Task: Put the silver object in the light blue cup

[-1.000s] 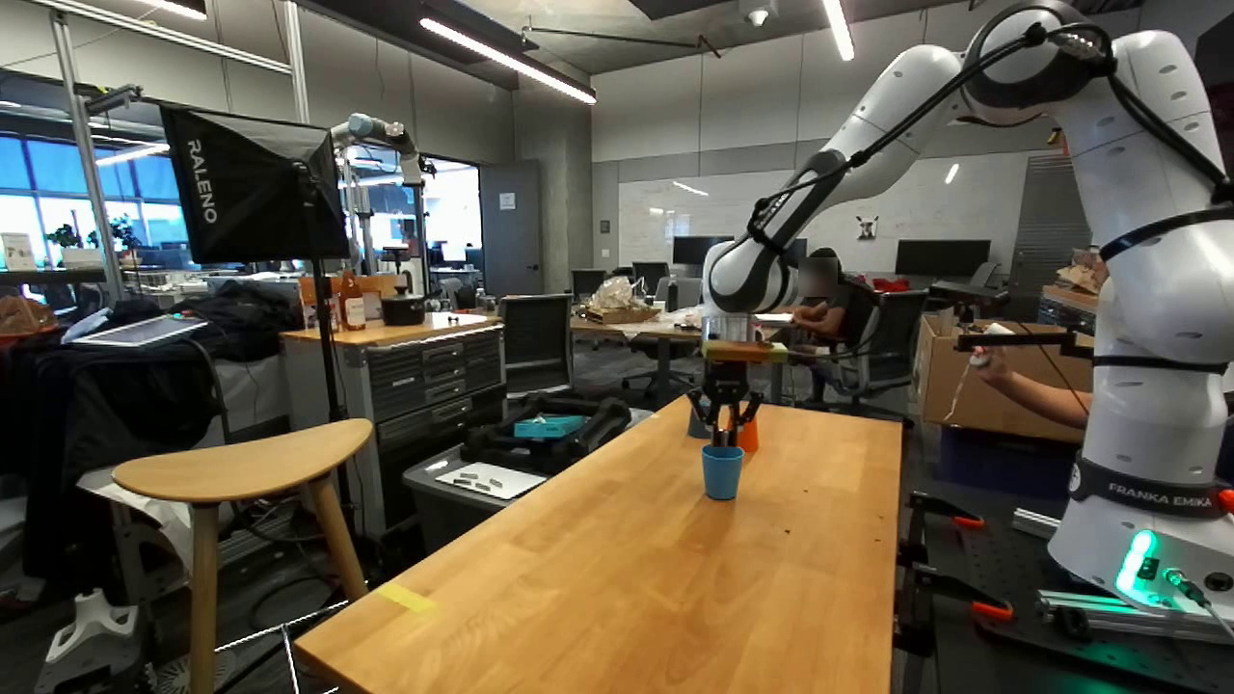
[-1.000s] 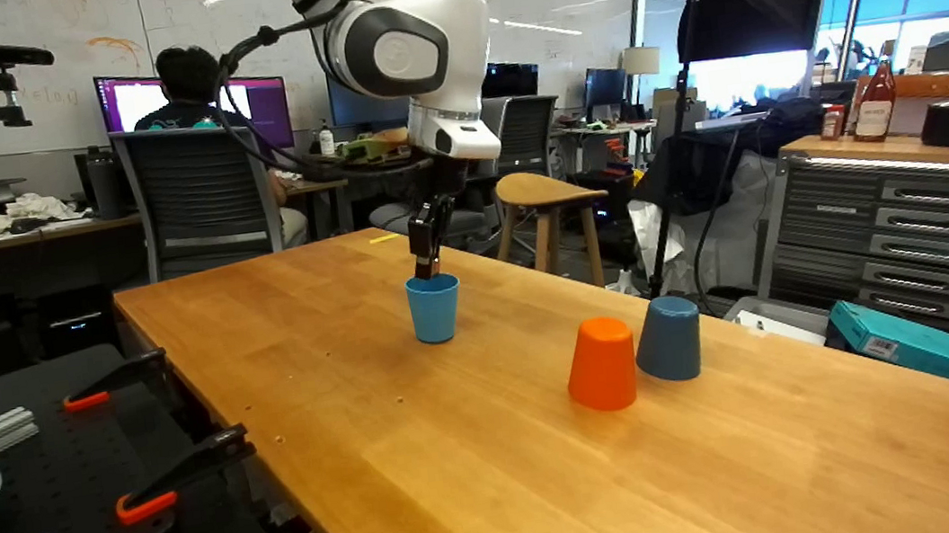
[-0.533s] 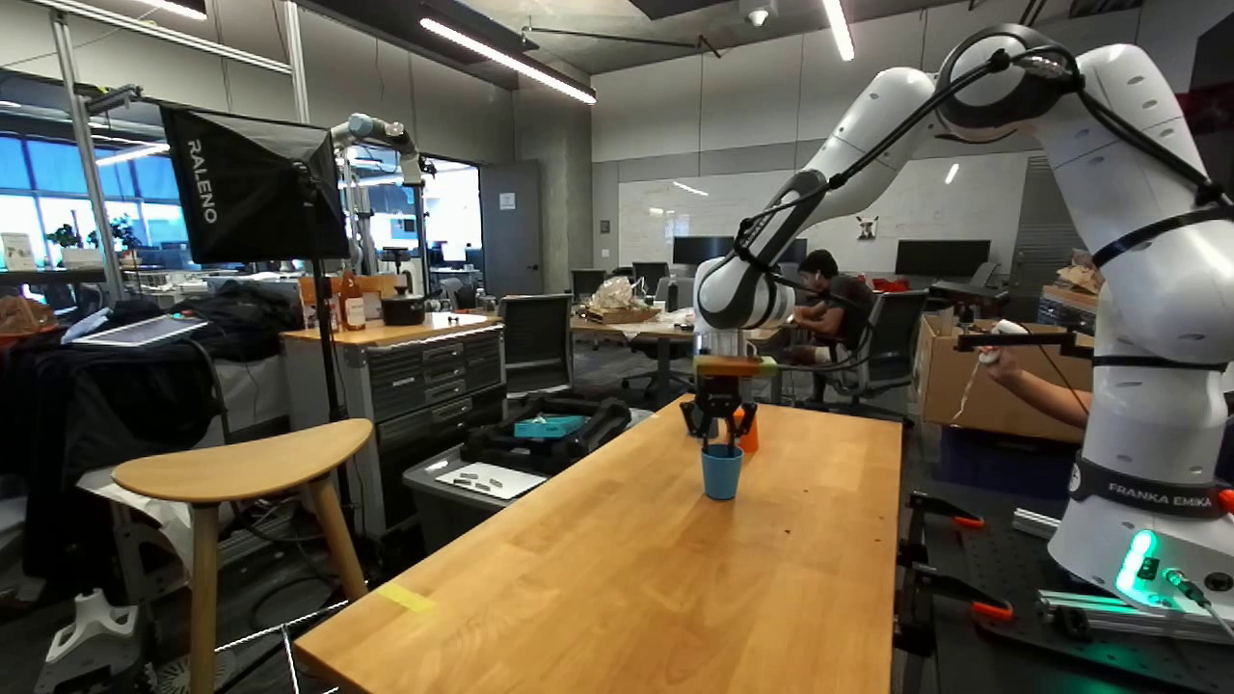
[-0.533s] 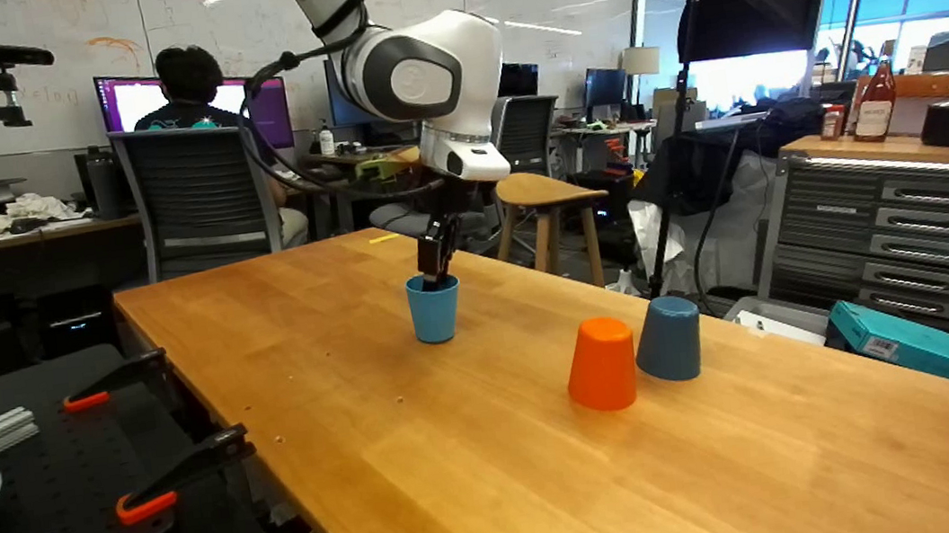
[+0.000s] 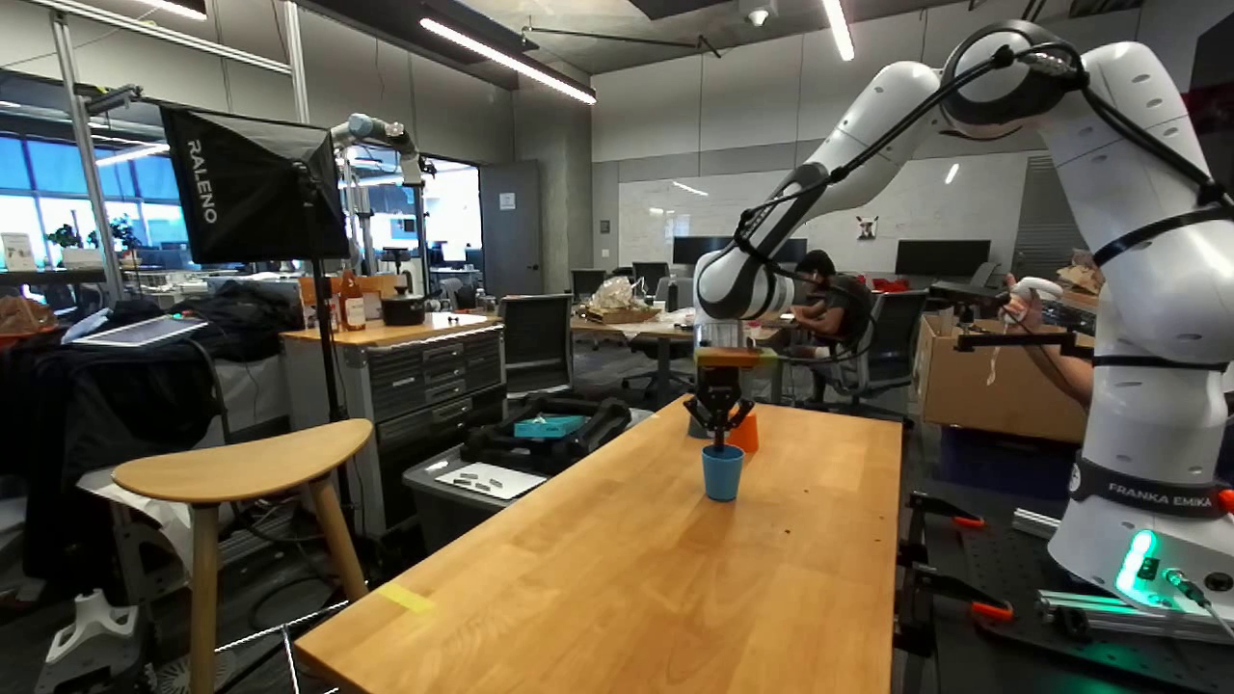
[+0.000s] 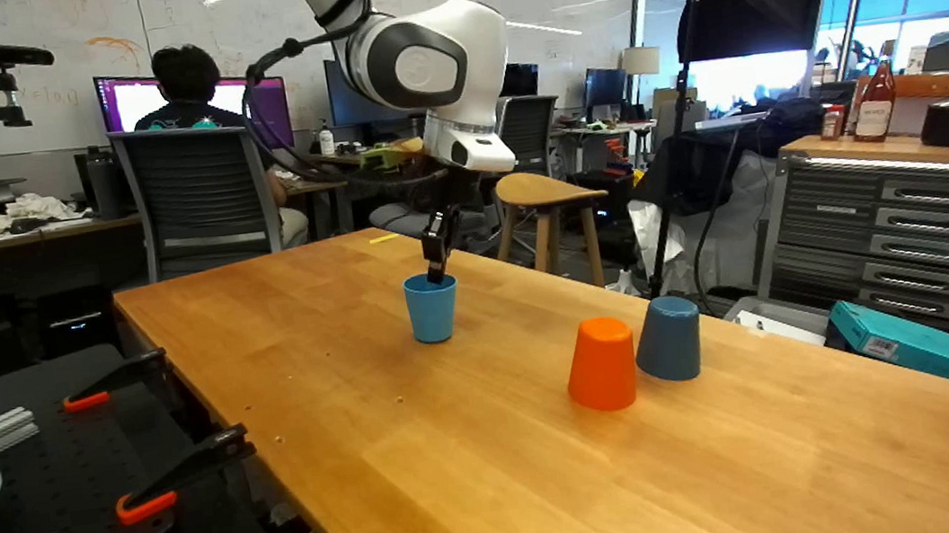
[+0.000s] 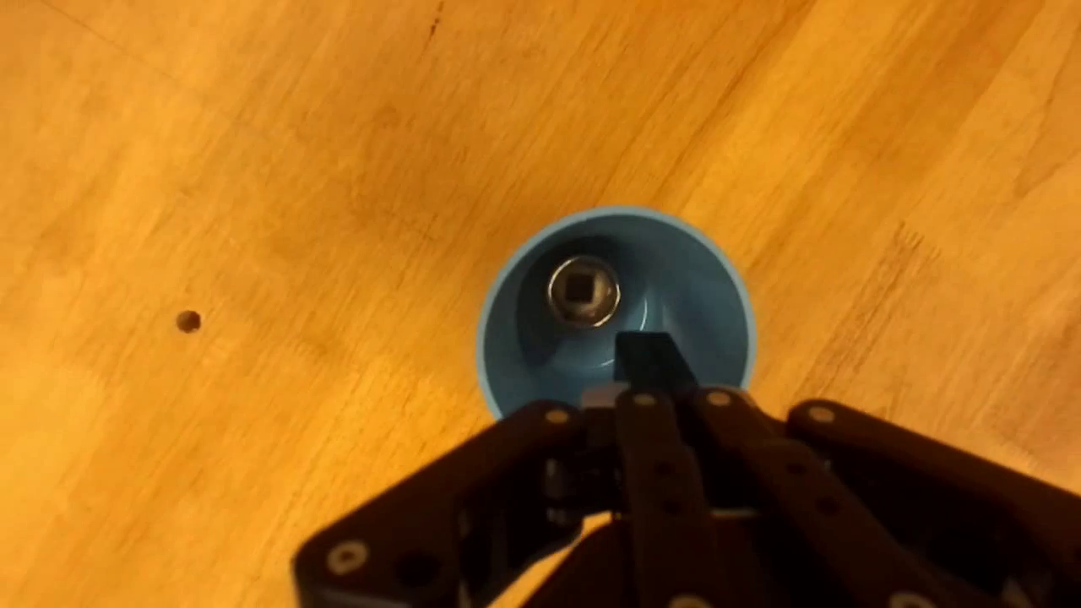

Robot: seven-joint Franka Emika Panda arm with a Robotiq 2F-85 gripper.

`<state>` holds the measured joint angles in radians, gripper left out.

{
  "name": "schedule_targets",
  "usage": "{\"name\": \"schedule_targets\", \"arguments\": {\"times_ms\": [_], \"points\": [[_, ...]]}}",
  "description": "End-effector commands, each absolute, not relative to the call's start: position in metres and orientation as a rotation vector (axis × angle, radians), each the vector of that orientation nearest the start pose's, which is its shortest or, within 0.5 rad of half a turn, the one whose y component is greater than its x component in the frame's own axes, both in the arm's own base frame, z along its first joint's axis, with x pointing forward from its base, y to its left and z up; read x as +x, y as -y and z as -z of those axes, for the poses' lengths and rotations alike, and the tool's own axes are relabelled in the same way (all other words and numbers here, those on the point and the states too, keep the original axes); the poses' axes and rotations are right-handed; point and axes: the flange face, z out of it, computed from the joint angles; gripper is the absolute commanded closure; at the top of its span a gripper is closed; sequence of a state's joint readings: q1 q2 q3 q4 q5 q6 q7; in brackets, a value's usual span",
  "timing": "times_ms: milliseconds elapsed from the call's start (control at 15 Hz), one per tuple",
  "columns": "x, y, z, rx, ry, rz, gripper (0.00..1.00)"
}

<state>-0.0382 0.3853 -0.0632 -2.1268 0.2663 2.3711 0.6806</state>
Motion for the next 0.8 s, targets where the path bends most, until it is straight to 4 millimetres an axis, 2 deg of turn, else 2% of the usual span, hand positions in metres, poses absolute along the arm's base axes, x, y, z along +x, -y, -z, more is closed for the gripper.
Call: {"name": "schedule_targets", "arguments": {"times_ms": [0, 67, 133, 333, 533, 733], "points": [[0.54, 0.053, -0.264, -2.822, -1.249, -0.369, 0.72], [0.534, 0.051, -0.277, -2.862, -1.183, -0.407, 0.71], [0.528, 0.05, -0.291, -2.915, -1.126, -0.439, 0.65], [0.515, 0.044, -0.33, -3.075, -0.952, -0.488, 0.42], [0.507, 0.036, -0.362, -3.231, -0.773, -0.474, 0.19], [0.498, 0.03, -0.391, -3.368, -0.566, -0.426, 0.0]]}}
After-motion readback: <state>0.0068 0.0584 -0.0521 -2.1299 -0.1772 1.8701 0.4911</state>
